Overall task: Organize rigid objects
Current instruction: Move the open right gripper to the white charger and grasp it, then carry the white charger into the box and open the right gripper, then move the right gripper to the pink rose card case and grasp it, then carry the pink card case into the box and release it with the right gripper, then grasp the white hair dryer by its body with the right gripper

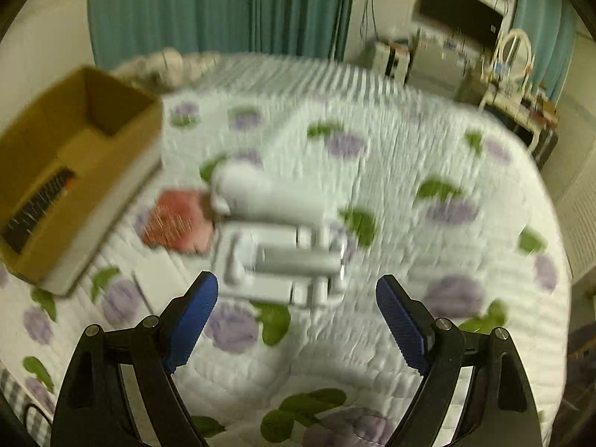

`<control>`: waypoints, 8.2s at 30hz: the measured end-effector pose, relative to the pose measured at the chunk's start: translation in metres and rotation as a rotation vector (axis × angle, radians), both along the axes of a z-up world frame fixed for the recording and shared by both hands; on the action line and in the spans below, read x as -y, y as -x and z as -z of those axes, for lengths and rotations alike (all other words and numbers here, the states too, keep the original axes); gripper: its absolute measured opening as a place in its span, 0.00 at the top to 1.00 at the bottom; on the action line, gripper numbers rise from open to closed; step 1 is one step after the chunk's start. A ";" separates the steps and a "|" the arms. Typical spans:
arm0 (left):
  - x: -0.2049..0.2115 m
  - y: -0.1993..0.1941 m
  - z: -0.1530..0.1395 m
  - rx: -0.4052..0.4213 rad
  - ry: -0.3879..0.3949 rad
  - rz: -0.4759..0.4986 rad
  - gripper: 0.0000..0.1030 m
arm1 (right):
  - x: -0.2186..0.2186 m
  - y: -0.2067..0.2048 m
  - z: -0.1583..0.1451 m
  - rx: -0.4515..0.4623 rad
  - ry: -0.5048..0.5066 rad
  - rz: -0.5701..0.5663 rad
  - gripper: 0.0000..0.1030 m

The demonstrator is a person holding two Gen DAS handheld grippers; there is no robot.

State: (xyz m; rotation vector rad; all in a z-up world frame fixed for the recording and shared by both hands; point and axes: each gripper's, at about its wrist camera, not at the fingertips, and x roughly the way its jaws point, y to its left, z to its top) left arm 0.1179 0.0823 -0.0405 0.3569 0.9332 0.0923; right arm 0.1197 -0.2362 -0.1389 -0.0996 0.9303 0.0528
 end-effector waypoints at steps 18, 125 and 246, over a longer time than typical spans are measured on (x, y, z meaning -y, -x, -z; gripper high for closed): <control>0.000 0.000 0.001 -0.001 0.006 0.002 0.93 | -0.006 -0.016 0.041 -0.233 -0.018 -0.038 0.57; -0.006 -0.001 -0.001 -0.008 0.042 -0.010 0.93 | -0.088 -0.050 0.028 -0.038 -0.118 -0.238 0.10; 0.000 -0.004 0.002 -0.022 -0.004 -0.006 0.93 | -0.015 -0.058 0.007 -0.007 0.009 -0.191 0.09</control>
